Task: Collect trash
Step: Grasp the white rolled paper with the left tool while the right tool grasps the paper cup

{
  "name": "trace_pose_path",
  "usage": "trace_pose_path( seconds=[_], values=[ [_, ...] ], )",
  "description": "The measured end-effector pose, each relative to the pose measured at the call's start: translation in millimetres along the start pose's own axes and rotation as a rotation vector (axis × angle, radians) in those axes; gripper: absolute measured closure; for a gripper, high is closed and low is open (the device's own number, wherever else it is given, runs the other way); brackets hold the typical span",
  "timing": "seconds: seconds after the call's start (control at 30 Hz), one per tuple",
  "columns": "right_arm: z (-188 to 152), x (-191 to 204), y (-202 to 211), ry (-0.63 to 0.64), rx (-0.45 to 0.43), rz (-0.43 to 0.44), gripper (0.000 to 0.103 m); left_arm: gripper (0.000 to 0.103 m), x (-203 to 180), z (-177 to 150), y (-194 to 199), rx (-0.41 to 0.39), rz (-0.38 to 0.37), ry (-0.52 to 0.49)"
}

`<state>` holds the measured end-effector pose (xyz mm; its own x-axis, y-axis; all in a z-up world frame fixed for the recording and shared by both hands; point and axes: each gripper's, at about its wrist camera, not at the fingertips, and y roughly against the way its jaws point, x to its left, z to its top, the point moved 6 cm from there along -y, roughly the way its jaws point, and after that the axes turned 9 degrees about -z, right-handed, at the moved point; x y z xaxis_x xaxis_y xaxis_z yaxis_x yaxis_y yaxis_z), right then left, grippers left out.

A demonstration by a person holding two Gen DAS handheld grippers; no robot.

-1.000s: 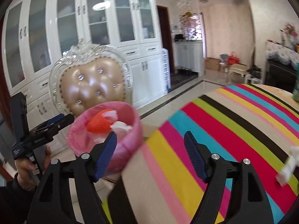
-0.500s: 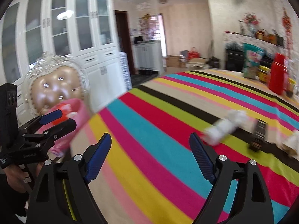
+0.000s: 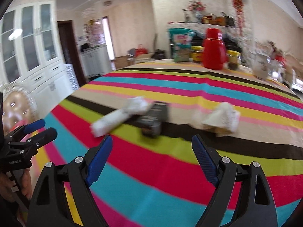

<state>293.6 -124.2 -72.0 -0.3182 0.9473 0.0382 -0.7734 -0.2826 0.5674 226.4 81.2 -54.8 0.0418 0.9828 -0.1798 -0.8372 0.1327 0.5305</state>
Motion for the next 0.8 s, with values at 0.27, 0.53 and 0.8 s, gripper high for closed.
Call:
trace_pose_path(
  seconds=[0.27, 0.53, 0.8],
  values=[
    [9.5, -85.9, -51.2, -0.178, 0.058, -0.118, 0.022, 0.005, 1.9, 4.8, -77.8, 0.105, 0.045, -0.020],
    [15.1, -109.4, -102.0, -0.246, 0.147, -0.150, 0.022, 0.006, 13.6, 5.4, -125.7, 0.236, 0.044, 0.018],
    [8.6, -111.6, -125.7, -0.290, 0.227, -0.159, 0.027, 0.025, 19.4, 2.4, -150.3, 0.315, -0.001, 0.070]
  ],
)
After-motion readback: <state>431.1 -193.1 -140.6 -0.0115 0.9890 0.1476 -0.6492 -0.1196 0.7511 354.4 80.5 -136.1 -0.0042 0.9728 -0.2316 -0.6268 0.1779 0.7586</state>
